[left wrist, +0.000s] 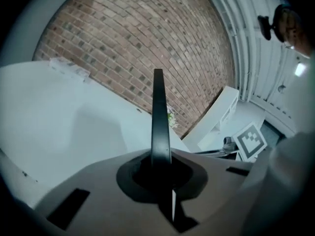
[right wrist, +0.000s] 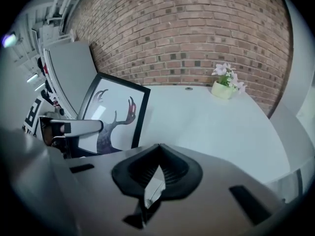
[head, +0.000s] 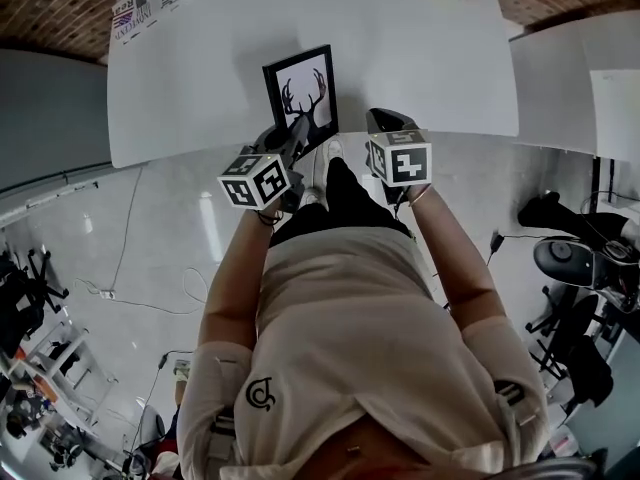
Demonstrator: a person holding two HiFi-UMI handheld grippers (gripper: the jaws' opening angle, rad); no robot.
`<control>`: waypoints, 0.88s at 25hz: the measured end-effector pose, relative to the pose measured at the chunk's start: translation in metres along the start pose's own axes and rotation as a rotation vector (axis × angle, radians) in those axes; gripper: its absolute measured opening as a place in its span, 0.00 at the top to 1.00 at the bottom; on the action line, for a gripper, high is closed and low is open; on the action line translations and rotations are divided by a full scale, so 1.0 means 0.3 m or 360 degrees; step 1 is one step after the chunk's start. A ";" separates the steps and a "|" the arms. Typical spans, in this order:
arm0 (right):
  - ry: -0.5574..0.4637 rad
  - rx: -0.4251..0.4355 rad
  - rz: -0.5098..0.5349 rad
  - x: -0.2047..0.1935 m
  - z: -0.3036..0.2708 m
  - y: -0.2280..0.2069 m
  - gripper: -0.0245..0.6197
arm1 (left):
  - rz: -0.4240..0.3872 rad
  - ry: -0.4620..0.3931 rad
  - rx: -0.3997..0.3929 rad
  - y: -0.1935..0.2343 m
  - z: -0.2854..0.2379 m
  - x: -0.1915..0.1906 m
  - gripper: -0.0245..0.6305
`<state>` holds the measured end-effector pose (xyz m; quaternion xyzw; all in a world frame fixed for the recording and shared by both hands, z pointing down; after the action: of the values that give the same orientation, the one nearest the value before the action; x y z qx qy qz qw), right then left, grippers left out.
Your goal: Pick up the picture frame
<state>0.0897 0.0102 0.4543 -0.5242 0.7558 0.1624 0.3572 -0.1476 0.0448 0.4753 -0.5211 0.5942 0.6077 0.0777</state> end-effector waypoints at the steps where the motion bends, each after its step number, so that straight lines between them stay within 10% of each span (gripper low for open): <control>1: -0.0044 0.0007 0.0002 0.025 -0.001 0.003 0.95 | -0.0058 -0.0020 0.0007 -0.008 0.001 0.030 0.93; 22: -0.1015 0.0134 0.0269 0.601 0.030 -0.096 0.95 | -0.1014 -0.0661 0.0171 -0.182 -0.115 0.671 0.93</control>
<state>0.0840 -0.1174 0.3237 -0.3670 0.6527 0.3161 0.5825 -0.1796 -0.0733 0.3028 -0.5407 0.4050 0.6138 0.4086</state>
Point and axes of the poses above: the fingertips, and each gripper's own axes: z backward along the fingers, y to its left, x out of its top, the point moved 10 cm from there along z, backward along the fingers, and after that the axes turned 8 degrees about -y, right-handed, at the moved point
